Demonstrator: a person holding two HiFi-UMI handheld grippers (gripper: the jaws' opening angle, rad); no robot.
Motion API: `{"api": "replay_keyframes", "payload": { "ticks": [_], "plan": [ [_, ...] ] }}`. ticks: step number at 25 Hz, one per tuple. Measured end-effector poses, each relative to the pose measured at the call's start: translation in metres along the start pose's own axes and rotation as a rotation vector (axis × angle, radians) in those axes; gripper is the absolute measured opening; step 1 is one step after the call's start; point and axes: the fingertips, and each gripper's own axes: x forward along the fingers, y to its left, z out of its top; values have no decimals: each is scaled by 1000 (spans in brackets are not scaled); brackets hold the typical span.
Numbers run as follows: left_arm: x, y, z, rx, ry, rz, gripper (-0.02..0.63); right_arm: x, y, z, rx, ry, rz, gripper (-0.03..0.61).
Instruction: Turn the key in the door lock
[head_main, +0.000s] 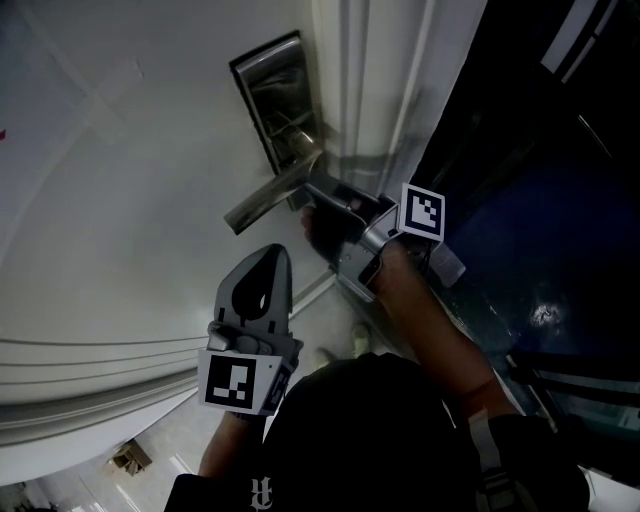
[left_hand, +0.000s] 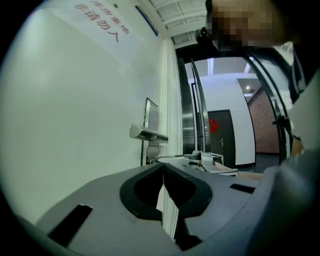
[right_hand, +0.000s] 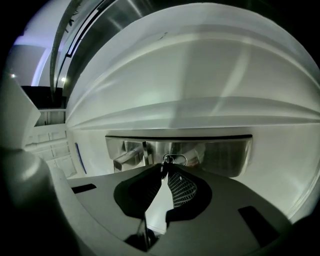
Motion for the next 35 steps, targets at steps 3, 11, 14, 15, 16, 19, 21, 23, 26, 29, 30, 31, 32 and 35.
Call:
{"api": "replay_keyframes", "payload": {
  "ticks": [3, 11, 14, 15, 16, 19, 21, 23, 26, 29, 30, 31, 32, 35],
  "plan": [
    [2, -3, -1, 1, 2, -4, 8, -6, 2, -3, -20, 11, 10, 23],
    [13, -13, -5, -14, 8, -33, 8, -40, 2, 0, -72, -7, -32, 23],
    [17, -17, -3, -14, 1, -39, 8, -47, 10, -3, -186, 8, -53, 23],
    [18, -18, -3, -12, -1, -40, 8, -48, 15, -4, -268, 16, -66, 23],
    [19, -19, -2, -10, -3, -41, 8, -49, 20, -4, -377, 22, -88, 21],
    [20, -23, 0, -4, -4, -46, 8, -53, 32, -5, -738, 29, -180, 17],
    [21, -25, 2, -2, -7, -48, 8, -54, 37, -6, -827, 35, -189, 15],
    [22, -26, 4, 1, -10, -45, 8, -52, 38, -6, -774, 39, -165, 15],
    [22, -27, 8, 3, -15, -36, 8, -52, 36, -4, -695, 36, -145, 15],
    [23, -26, 9, 4, -16, -27, 8, -49, 37, -4, -693, 39, -135, 15],
    [23, -26, 9, 3, -17, -24, 8, -48, 38, -3, -690, 41, -128, 15],
    [23, -26, 9, 3, -17, -21, 8, -48, 39, -3, -685, 45, -123, 15],
    [23, -26, 9, 4, -17, -17, 8, -47, 38, -3, -677, 49, -120, 15],
    [24, -27, 9, 9, -17, -7, 8, -44, 40, -2, -680, 64, -104, 15]
  ]
}}
